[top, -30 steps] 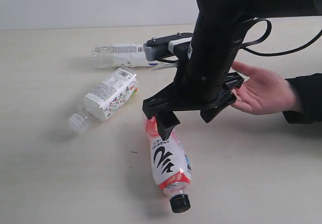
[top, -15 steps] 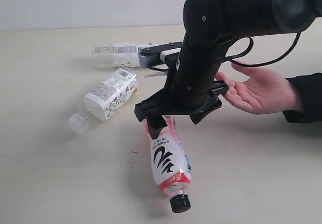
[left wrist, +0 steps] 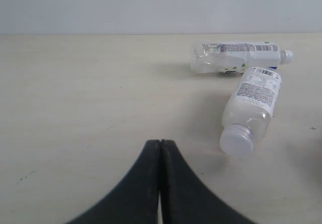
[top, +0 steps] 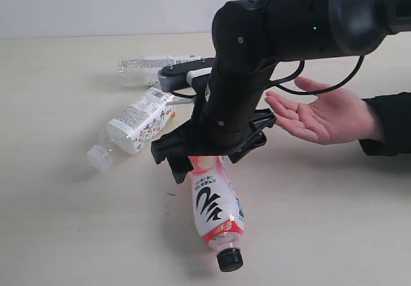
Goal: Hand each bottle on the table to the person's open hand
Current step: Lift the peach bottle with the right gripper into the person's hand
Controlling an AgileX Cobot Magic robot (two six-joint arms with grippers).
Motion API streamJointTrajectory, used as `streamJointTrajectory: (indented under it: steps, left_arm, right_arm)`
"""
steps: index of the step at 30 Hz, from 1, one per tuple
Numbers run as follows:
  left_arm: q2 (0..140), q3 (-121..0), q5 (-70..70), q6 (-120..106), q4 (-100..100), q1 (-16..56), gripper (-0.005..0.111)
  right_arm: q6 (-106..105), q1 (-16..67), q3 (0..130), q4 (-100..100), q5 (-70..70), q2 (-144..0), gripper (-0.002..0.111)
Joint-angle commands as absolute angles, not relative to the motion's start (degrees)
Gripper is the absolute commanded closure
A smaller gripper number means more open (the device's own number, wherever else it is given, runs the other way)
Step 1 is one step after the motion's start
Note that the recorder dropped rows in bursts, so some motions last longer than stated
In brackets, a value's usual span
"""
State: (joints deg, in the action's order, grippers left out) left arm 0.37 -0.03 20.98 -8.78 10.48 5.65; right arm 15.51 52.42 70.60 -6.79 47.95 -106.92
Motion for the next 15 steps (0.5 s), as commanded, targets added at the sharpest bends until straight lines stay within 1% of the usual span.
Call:
streamJointTrajectory:
  steps: [1,10,12,15]
  left_arm:
    - [0.0,0.0,20.7,-8.6,11.1,5.9,0.107]
    - [0.0,0.0,20.7,-8.6,11.1,5.9,0.107]
    - [0.0,0.0,20.7,-8.6,11.1,5.9,0.107]
    - [0.0,0.0,20.7,-8.6,11.1,5.9,0.107]
  right_arm:
    - [21.6,53.0,71.1,-0.7,46.7,-108.5,0.024]
    - [21.7,53.0,71.1,0.0,44.4,-113.7,0.025]
    - [21.7,53.0,71.1,0.0,44.0,-114.6,0.029]
    - [21.7,53.0,71.1,0.0,44.0,-115.2,0.044]
